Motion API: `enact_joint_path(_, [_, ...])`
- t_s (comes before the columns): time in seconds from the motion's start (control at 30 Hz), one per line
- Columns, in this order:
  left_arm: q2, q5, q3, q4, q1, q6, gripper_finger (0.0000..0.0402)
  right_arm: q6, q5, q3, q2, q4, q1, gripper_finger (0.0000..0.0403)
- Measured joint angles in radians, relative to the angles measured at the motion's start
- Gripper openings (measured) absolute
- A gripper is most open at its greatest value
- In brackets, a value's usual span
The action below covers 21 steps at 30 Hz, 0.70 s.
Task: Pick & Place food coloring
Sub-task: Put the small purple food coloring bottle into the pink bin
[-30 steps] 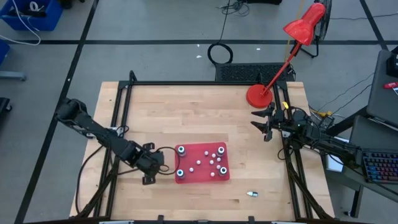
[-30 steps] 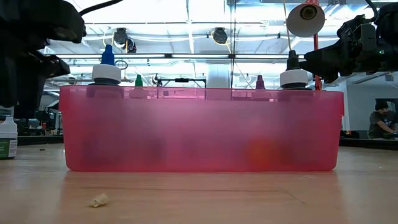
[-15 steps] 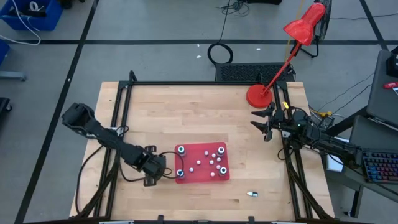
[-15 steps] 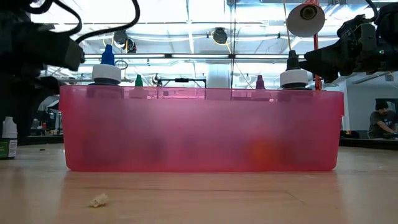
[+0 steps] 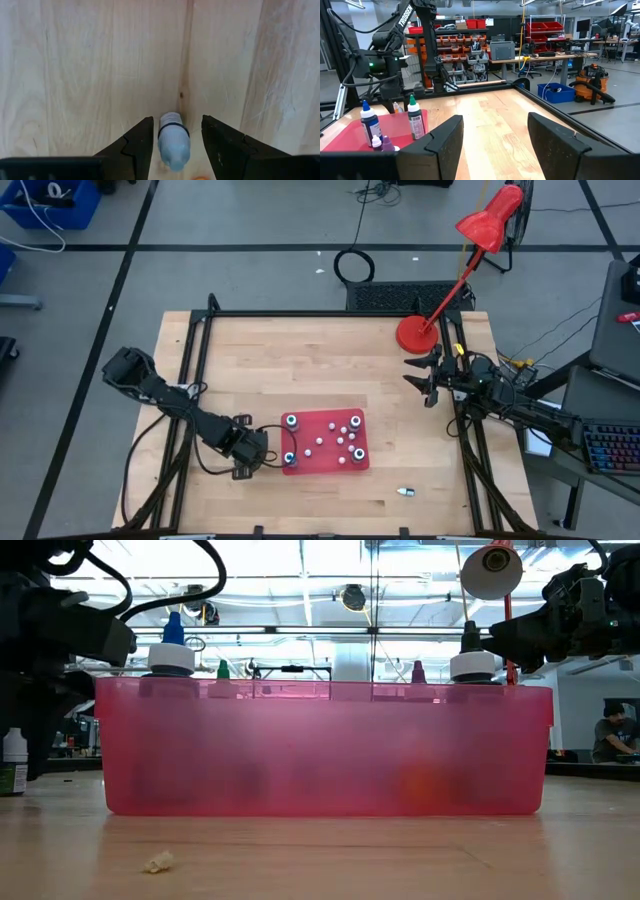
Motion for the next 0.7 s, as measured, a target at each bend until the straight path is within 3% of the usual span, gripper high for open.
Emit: enact_joint_path(0.7, [0.000, -0.011, 0.000, -0.035, 0.000, 0.000, 0.0170, 0.000, 0.000, -0.001, 0.000, 0.000, 0.000, 0.0210])
